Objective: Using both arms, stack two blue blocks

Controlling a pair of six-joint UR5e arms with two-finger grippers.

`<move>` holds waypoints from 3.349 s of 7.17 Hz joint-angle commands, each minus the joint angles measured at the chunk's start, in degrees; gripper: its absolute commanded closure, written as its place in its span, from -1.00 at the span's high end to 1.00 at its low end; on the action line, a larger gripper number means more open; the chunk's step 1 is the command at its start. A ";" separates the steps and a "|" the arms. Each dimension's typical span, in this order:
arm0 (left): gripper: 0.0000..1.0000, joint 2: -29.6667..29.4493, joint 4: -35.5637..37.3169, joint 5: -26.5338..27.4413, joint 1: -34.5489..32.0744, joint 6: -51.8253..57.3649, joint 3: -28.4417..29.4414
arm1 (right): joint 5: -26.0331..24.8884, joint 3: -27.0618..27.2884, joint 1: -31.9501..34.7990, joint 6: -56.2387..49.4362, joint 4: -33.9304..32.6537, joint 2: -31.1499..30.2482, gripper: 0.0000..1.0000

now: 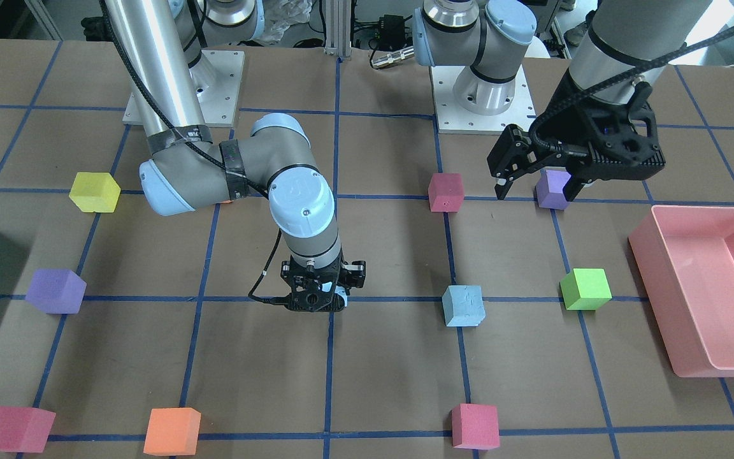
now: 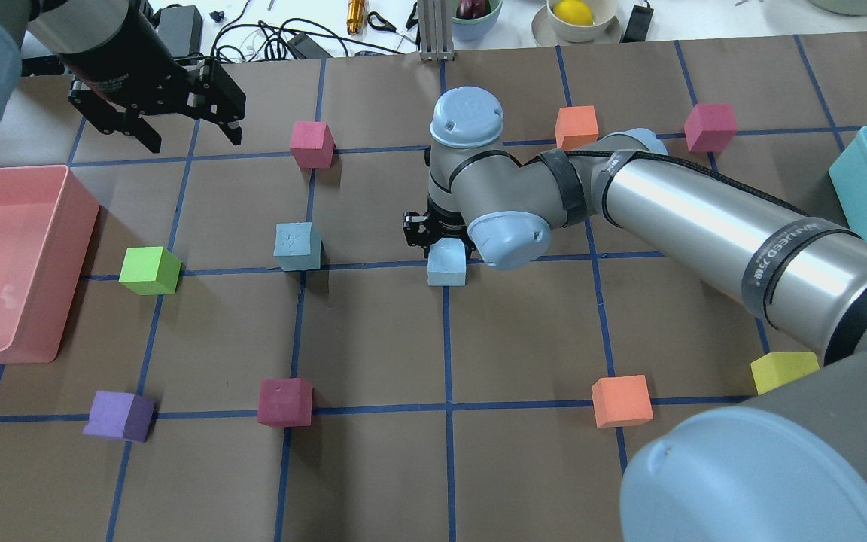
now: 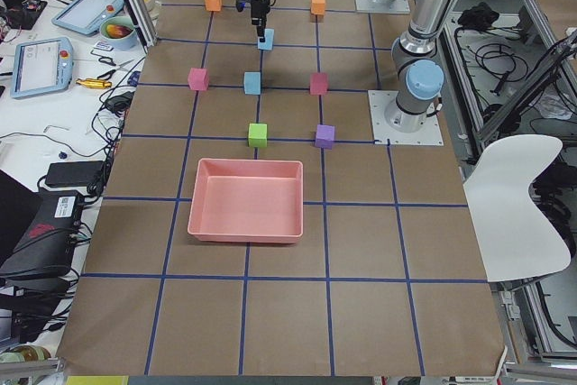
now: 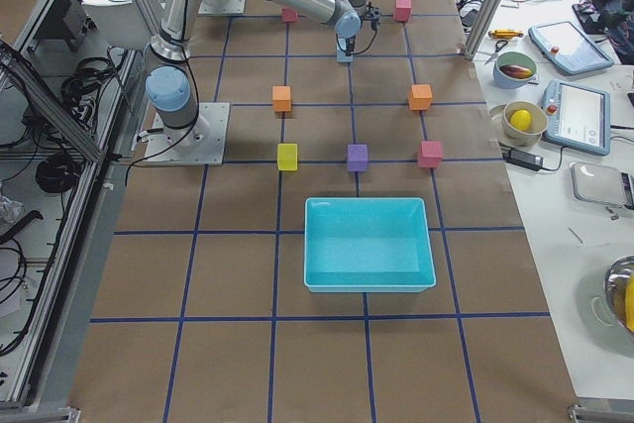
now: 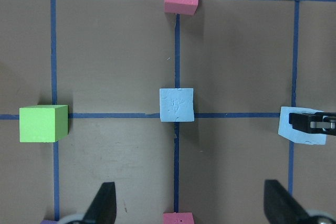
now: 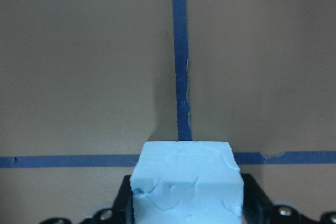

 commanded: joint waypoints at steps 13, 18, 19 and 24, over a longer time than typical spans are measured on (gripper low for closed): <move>0.06 -21.45 29.04 0.10 -2.02 -4.98 -16.63 | -5.01 -2.69 -18.81 -13.71 35.34 -28.02 1.00; -1.00 -18.56 22.84 -0.43 -10.67 -13.45 -7.35 | -4.66 -2.15 -18.99 -14.59 35.45 -29.17 1.00; -1.00 -19.16 21.85 -0.69 -16.03 -18.81 -4.96 | -4.49 -2.15 -18.99 -14.68 35.36 -29.44 1.00; -1.00 -20.48 22.72 -2.01 -25.22 -25.02 -5.20 | -4.66 -2.15 -19.17 -14.85 35.45 -29.96 1.00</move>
